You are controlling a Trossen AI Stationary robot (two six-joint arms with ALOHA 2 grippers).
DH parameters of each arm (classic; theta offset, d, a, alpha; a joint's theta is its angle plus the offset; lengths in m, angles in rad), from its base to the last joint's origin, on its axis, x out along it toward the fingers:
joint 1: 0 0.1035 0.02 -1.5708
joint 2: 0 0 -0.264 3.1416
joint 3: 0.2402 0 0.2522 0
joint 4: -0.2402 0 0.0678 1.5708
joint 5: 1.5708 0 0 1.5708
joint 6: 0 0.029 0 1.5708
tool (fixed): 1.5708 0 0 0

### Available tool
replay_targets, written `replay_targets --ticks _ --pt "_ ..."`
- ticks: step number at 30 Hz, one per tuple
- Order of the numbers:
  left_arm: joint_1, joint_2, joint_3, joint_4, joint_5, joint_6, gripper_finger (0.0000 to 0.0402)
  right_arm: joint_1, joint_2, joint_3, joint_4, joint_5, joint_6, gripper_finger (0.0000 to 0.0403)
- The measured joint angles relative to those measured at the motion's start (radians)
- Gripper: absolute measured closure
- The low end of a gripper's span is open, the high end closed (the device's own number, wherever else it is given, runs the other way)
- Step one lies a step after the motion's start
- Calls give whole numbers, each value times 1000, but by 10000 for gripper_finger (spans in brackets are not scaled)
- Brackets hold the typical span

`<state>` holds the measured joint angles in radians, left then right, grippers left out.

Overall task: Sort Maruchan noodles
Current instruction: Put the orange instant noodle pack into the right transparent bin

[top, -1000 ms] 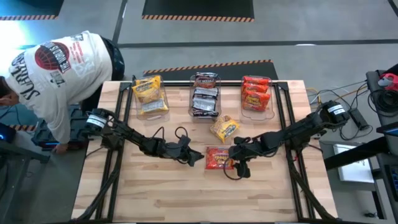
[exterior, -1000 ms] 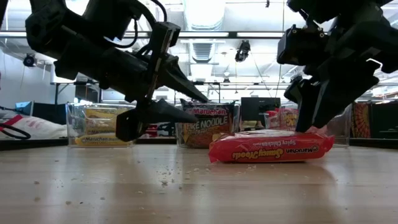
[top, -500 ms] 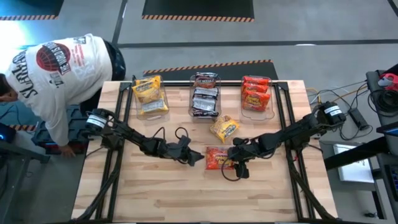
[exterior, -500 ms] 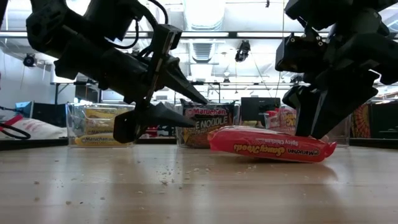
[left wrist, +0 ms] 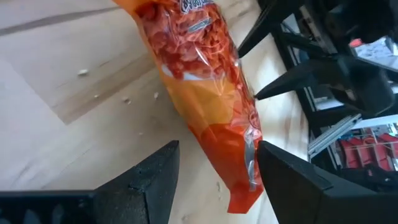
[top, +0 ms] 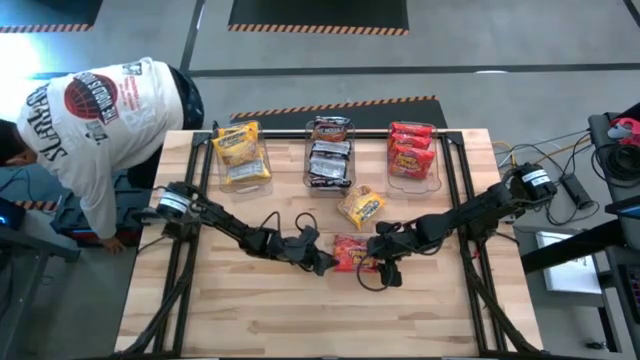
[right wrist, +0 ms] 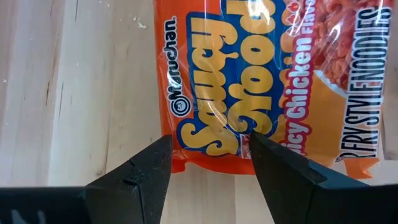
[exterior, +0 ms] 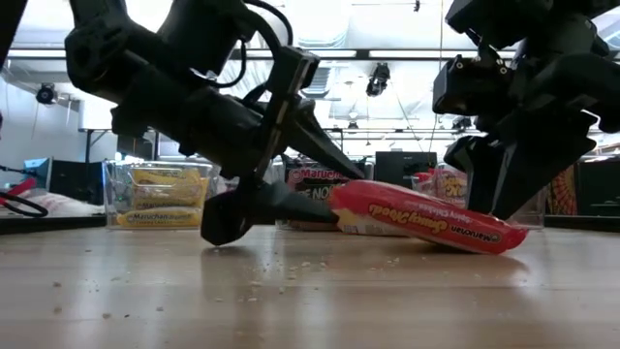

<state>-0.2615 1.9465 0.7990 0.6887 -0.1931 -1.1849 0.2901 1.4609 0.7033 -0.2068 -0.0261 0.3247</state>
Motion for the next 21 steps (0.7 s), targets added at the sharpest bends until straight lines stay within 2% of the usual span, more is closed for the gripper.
replay_targets --ticks 11,21 --pt "20 6 40 24 -34 66 204 0 2 -1 8 1 -18 195" --pt "31 62 97 35 -48 85 204 0 2 -2 11 4 -19 195"
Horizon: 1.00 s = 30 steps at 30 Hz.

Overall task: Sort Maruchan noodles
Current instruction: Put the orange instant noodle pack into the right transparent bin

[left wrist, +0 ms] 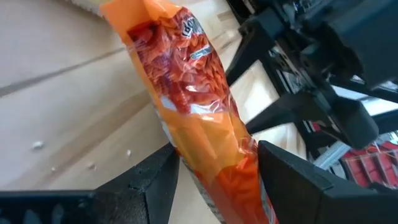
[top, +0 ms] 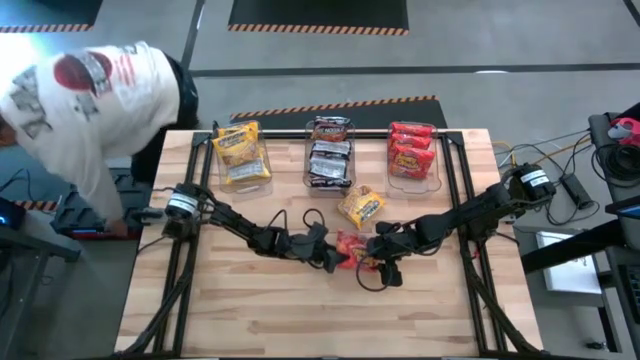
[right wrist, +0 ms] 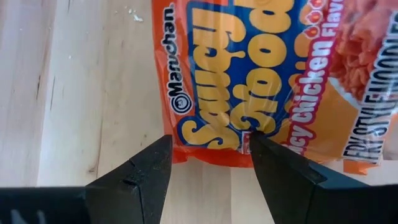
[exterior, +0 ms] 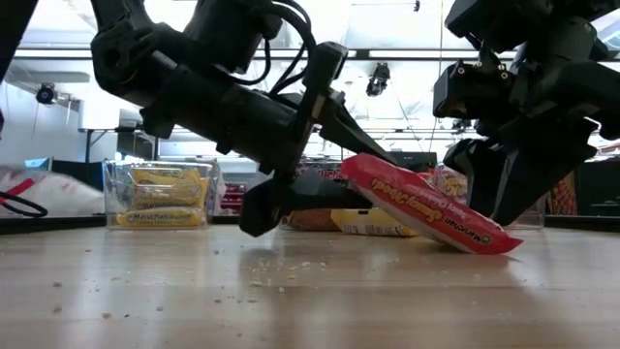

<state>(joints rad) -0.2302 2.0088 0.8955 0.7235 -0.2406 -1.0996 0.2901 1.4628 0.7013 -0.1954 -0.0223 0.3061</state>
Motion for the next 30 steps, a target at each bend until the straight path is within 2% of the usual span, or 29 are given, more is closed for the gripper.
replay_targets --ticks 5,13,21,26,30 --pt "2 0 2 2 -15 16 212 0 0 0 0 0 -1 195" --pt "4 0 1 2 -13 6 265 0 -8 1 -10 -7 -12 195" --pt "9 0 1 1 -3 39 272 -1 -50 67 -189 -3 -20 195" --pt "11 -1 2 11 2 123 275 -1 -73 134 -320 -1 -27 195" --pt "23 -8 6 16 52 283 276 -1 -89 186 -384 0 -24 195"
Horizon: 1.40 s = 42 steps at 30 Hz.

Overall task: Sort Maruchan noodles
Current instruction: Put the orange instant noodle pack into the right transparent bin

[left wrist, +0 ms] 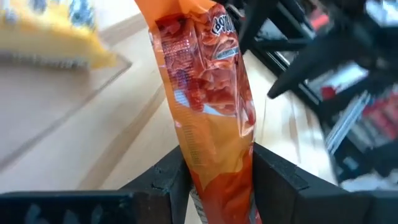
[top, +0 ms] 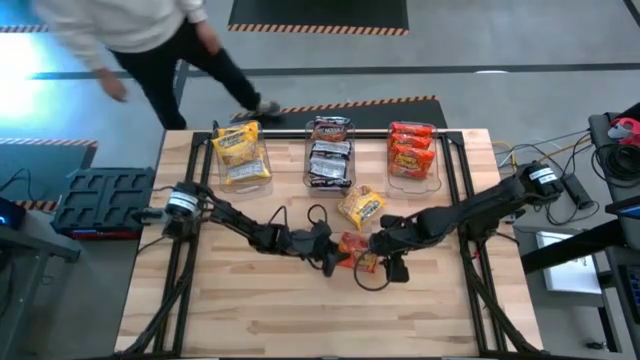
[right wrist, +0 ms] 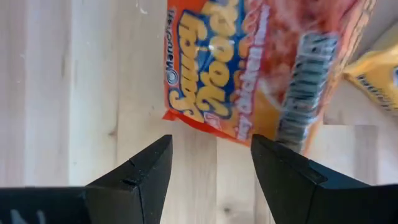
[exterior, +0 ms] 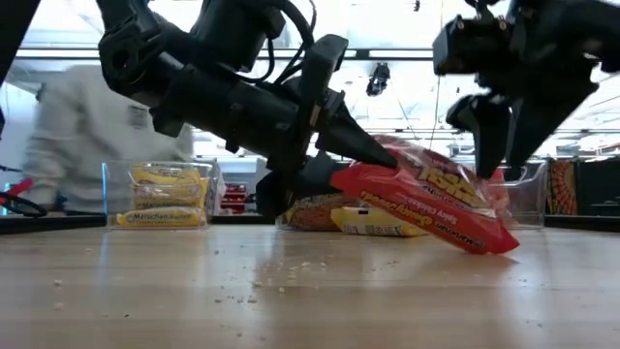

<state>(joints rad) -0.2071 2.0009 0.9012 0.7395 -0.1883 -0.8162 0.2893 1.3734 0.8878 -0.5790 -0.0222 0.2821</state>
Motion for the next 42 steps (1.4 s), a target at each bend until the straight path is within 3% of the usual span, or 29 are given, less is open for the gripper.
replay_targets --ticks 7,12,19,28,33,42 --pt "21 -7 0 1 65 259 277 0 -3 138 -205 89 0 195" --pt "43 -14 0 -28 76 333 277 0 -3 244 -298 133 7 195" --pt "78 -40 2 -59 110 508 277 -12 -4 372 -328 139 -20 195" --pt "77 -44 70 -84 171 771 277 -58 -4 396 -331 119 -20 195" --pt "78 -44 117 -203 198 830 277 -72 -4 396 -330 92 -13 195" --pt "81 -42 164 -218 198 863 277 -74 3 395 -317 21 7 195"
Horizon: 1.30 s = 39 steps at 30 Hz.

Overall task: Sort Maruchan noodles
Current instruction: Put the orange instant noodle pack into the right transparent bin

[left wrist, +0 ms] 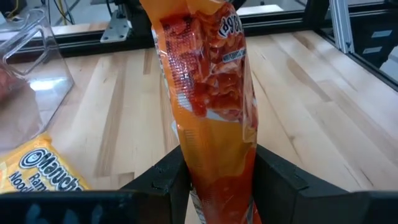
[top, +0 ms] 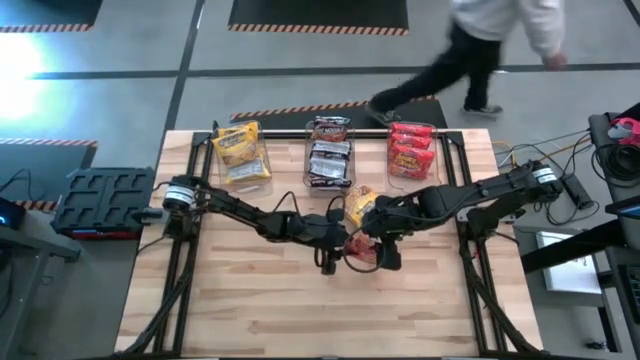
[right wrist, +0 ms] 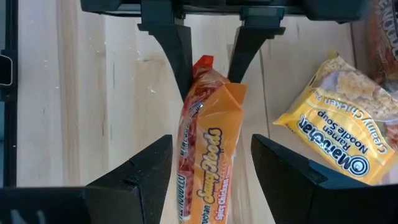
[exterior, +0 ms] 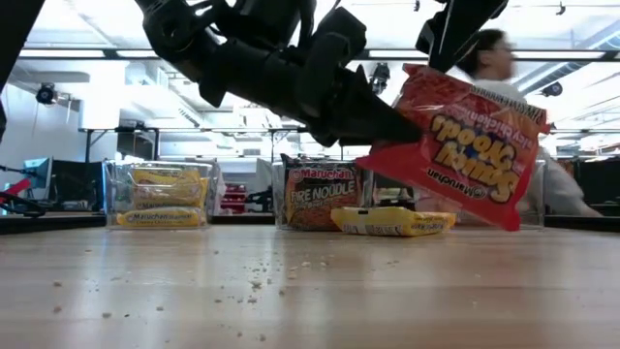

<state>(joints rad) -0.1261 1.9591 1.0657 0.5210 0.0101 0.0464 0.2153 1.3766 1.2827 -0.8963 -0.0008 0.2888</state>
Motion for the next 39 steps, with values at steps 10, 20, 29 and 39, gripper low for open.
replay_targets --ticks 10,20,29,39 --pt "2 3 1 41 -26 -2 277 0 32 0 19 -33 0 195" --pt "-5 3 0 26 0 0 277 0 37 0 13 -31 -4 195" --pt "-8 2 0 13 7 -2 277 0 34 32 10 -25 -30 195" --pt "-8 2 0 53 1 20 277 0 40 25 13 -25 -38 195"
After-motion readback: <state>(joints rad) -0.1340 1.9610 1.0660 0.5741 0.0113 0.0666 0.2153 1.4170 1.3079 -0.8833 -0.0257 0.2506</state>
